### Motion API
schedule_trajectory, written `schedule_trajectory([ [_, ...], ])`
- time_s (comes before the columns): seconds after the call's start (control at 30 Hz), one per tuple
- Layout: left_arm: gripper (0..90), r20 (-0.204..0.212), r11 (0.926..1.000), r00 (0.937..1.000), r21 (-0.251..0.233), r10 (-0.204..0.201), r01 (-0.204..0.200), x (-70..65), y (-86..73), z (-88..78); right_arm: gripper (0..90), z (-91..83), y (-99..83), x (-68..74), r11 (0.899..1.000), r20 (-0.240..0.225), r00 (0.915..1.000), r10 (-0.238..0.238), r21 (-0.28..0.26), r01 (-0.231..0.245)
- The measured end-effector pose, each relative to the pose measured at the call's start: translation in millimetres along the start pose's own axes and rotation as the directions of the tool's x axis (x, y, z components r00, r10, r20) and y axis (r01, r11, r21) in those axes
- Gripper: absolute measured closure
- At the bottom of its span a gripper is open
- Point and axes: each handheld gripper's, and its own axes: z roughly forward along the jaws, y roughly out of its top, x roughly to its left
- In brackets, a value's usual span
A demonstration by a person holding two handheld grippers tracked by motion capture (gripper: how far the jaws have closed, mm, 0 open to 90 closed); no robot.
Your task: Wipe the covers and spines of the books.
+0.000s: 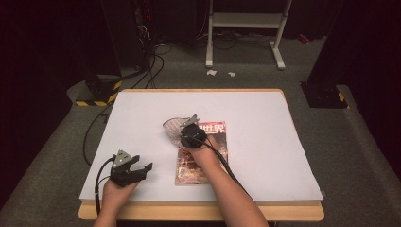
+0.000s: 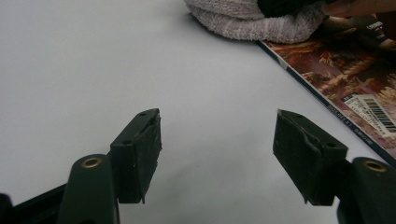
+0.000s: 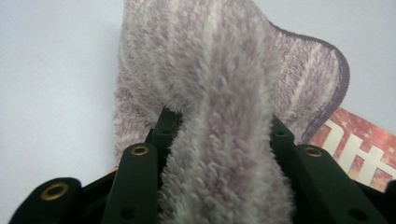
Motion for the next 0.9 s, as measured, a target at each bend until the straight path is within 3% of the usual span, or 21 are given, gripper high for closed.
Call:
schedule_trajectory([
  [0.17,31.5,0.000,1.0000,1.0000,-0.003,0.006,-0.006,-1.0,-0.2,0.2,59.8,-4.9,-5.7,-13.4,1.000,0.016,0.9995,0.027,0.010,-0.027],
  [0.53,29.4,-0.004,1.0000,1.0000,0.007,0.006,-0.006,-0.3,-1.6,3.7,59.8,-27.8,-36.5,-66.1,0.991,0.088,0.9877,0.129,0.006,-0.130],
  [0.73,29.1,-0.003,0.9999,1.0000,-0.014,0.004,-0.004,-2.0,-1.0,3.0,59.8,-42.4,-53.7,-82.2,0.986,0.111,0.9803,0.163,-0.005,-0.164],
  [0.9,29.1,0.002,0.9993,0.9994,-0.018,0.033,-0.033,-11.0,0.6,4.8,59.9,-49.3,-61.9,-91.6,0.982,0.114,0.9758,0.187,-0.013,-0.186],
])
